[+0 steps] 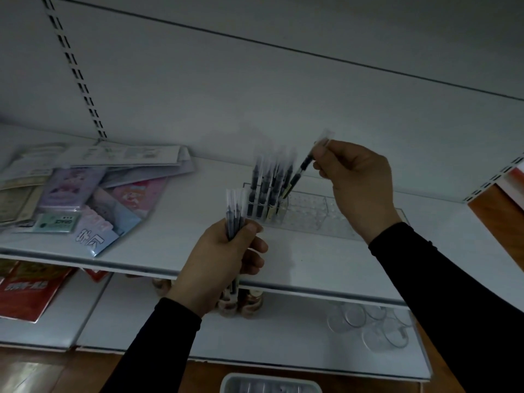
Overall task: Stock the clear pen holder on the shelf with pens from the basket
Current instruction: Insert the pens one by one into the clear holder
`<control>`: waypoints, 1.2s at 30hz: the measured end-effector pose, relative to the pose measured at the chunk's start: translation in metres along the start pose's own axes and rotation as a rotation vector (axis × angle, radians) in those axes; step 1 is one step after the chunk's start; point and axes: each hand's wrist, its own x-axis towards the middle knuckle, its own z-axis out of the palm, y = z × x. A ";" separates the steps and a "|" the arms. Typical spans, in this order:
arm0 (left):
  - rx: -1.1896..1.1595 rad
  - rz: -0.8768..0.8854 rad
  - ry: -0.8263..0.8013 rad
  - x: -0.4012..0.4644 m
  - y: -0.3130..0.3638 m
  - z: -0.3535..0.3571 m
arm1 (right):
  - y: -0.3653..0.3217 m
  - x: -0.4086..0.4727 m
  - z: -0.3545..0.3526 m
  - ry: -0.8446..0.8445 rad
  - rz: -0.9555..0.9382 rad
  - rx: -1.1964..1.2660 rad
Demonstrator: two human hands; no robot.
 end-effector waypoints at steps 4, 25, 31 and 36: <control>0.003 -0.004 0.000 0.001 0.001 -0.001 | -0.002 -0.001 0.002 -0.025 -0.054 -0.095; 0.009 -0.003 -0.003 0.000 0.002 -0.002 | 0.014 -0.017 0.014 -0.138 -0.132 -0.497; 0.037 -0.003 -0.057 -0.002 0.002 -0.001 | 0.014 -0.020 0.012 -0.148 -0.074 -0.503; 0.078 0.001 -0.135 -0.006 0.004 0.004 | 0.012 -0.036 0.002 -0.290 0.083 -0.450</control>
